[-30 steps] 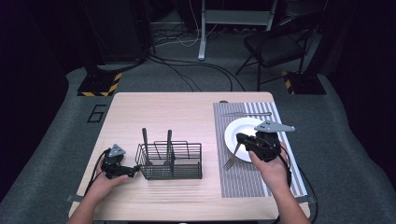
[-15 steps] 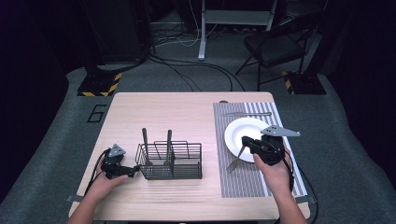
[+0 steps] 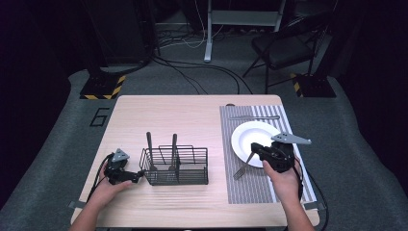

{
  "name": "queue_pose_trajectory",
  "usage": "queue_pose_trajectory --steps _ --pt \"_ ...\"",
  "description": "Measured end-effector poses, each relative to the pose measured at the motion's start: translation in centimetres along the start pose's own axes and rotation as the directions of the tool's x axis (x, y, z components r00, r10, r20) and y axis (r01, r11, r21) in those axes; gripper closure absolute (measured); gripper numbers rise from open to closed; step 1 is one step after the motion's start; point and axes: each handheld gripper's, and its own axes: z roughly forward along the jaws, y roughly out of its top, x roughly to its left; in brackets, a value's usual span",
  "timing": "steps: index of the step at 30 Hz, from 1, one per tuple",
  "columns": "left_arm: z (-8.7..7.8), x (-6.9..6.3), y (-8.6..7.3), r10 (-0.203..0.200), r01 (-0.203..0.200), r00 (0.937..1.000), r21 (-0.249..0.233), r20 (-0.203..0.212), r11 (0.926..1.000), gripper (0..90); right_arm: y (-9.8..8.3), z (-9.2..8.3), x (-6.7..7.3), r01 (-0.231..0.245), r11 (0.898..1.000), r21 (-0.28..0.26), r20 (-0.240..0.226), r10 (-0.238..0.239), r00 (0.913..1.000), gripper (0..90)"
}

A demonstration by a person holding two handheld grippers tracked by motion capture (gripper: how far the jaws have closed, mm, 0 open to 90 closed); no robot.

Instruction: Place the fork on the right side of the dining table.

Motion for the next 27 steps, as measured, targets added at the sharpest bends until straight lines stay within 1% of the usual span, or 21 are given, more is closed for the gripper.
queue_pose_trajectory --steps 4,5,8,9,11,12,14,15,19,20,21,22,23,24,25,27 --pt "0.0 0.0 0.0 0.000 0.000 1.0000 -0.002 0.001 1.0000 0.2 -0.4 -0.4 -0.5 -0.014 1.000 -0.011 0.011 0.015 0.9998 83.5" --pt "0.0 0.0 0.0 0.000 0.000 1.0000 -0.002 0.000 1.0000 0.2 -0.5 -0.6 -0.8 -0.029 0.999 -0.015 0.011 0.030 0.9995 82.4" --pt "0.0 0.0 0.0 0.000 0.000 1.0000 -0.002 0.001 1.0000 0.2 -0.7 -0.7 -1.2 -0.038 0.999 -0.018 0.016 0.038 0.9992 81.8" --pt "0.0 0.0 0.0 0.000 0.000 1.0000 -0.002 0.000 1.0000 0.2 -1.0 -0.9 -1.7 -0.052 0.998 -0.019 0.024 0.053 0.9983 81.0" --pt "0.0 0.0 0.0 0.001 -0.001 1.0000 -0.001 0.000 1.0000 0.2 -1.1 -1.0 -1.8 -0.057 0.998 -0.020 0.027 0.057 0.9980 80.6" --pt "0.0 0.0 0.0 0.000 0.000 1.0000 -0.002 0.000 1.0000 0.2 -1.4 -1.1 -2.3 -0.069 0.997 -0.023 0.035 0.070 0.9969 80.1" --pt "0.0 0.0 0.0 0.000 0.000 1.0000 -0.002 0.000 1.0000 0.2 -1.5 -1.2 -2.5 -0.074 0.997 -0.025 0.039 0.075 0.9964 79.8" --pt "0.0 0.0 0.0 0.001 -0.001 1.0000 -0.001 0.001 1.0000 0.2 -1.9 -1.4 -2.9 -0.091 0.995 -0.027 0.043 0.093 0.9948 78.9" --pt "0.0 0.0 0.0 0.001 -0.001 1.0000 -0.001 0.000 1.0000 0.2 -2.5 -1.6 -3.8 -0.116 0.993 -0.032 0.056 0.118 0.9914 78.1" --pt "0.0 0.0 0.0 0.001 -0.001 1.0000 -0.001 0.000 1.0000 0.2 -2.5 -1.6 -3.8 -0.116 0.993 -0.032 0.056 0.118 0.9914 78.1" --pt "0.0 0.0 0.0 0.000 0.000 1.0000 -0.001 0.000 1.0000 0.2 -3.0 -1.7 -4.4 -0.138 0.990 -0.035 0.064 0.140 0.9881 77.8" --pt "0.0 0.0 0.0 0.000 0.000 1.0000 -0.001 0.000 1.0000 0.2 -3.0 -1.7 -4.4 -0.138 0.990 -0.035 0.064 0.140 0.9881 77.8" --pt "0.0 0.0 0.0 0.001 -0.001 1.0000 -0.002 0.000 1.0000 0.2 -3.4 -1.8 -4.8 -0.149 0.988 -0.037 0.069 0.151 0.9861 77.7" --pt "0.0 0.0 0.0 0.001 -0.001 1.0000 -0.002 0.000 1.0000 0.2 -3.4 -1.8 -4.8 -0.149 0.988 -0.037 0.069 0.151 0.9861 77.7" --pt "0.0 0.0 0.0 0.001 -0.001 1.0000 -0.001 0.000 1.0000 0.2 -3.8 -1.9 -5.3 -0.163 0.986 -0.036 0.078 0.165 0.9832 77.6" --pt "0.0 0.0 0.0 0.001 -0.001 1.0000 -0.001 0.000 1.0000 0.2 -4.0 -1.9 -5.4 -0.166 0.985 -0.037 0.080 0.168 0.9825 77.6"
